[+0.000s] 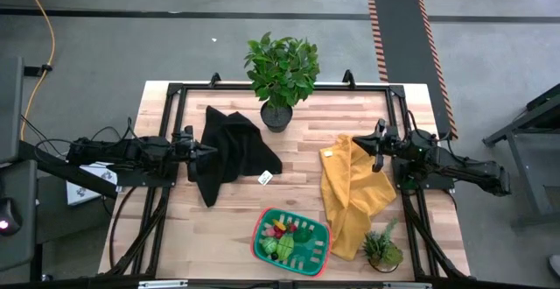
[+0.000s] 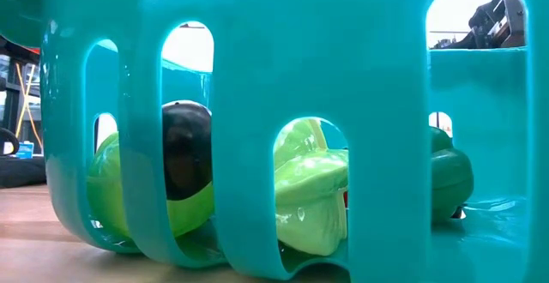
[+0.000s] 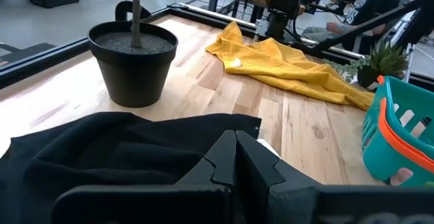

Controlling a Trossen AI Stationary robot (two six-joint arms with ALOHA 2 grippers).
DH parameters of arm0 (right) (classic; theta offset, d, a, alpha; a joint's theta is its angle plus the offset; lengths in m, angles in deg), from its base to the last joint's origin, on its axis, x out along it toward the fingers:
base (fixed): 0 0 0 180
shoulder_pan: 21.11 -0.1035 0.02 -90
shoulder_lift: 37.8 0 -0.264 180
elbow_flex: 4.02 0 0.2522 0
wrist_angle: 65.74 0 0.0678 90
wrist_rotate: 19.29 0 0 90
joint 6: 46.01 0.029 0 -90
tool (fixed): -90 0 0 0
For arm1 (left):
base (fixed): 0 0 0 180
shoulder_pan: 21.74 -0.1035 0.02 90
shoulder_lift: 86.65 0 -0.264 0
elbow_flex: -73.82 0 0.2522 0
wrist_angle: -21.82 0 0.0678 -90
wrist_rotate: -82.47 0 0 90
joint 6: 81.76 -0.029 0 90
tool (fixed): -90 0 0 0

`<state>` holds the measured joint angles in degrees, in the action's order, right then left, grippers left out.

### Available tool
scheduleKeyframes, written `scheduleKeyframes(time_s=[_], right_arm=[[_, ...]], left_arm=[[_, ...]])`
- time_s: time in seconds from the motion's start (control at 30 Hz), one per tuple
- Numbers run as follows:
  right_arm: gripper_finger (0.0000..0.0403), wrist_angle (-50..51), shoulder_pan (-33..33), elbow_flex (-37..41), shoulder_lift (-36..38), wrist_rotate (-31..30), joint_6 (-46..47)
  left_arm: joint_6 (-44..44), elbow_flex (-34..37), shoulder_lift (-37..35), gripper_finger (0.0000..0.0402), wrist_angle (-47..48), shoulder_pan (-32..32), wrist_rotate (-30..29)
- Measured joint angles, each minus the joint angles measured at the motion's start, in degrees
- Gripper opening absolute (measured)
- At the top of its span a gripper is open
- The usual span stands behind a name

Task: Pick and placing Produce into tupperware
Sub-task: Return to Home Position

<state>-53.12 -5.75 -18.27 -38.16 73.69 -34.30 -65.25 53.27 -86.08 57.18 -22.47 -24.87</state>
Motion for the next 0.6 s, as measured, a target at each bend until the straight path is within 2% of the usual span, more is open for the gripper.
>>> scheduleKeyframes(time_s=[0.1,0.27,0.37,0.6], right_arm=[[0.0000,0.00,0.00,0.02,0.00,-0.02,-0.10],[0.0000,0.00,0.00,0.02,0.00,-0.02,-0.10],[0.0000,-0.01,0.00,0.02,0.00,0.00,-0.06],[0.0000,0.00,-0.02,0.02,0.00,-0.02,-0.11]], left_arm=[[-0.11,0.14,-0.22,0.0001,-2.21,0.01,-0.59],[-9.51,3.67,-0.24,0.0001,-18.96,0.02,-0.81],[-11.93,5.59,-0.24,0.0001,-25.44,0.02,-0.09],[-14.82,6.29,-0.24,0.0001,-28.63,0.00,2.07]])
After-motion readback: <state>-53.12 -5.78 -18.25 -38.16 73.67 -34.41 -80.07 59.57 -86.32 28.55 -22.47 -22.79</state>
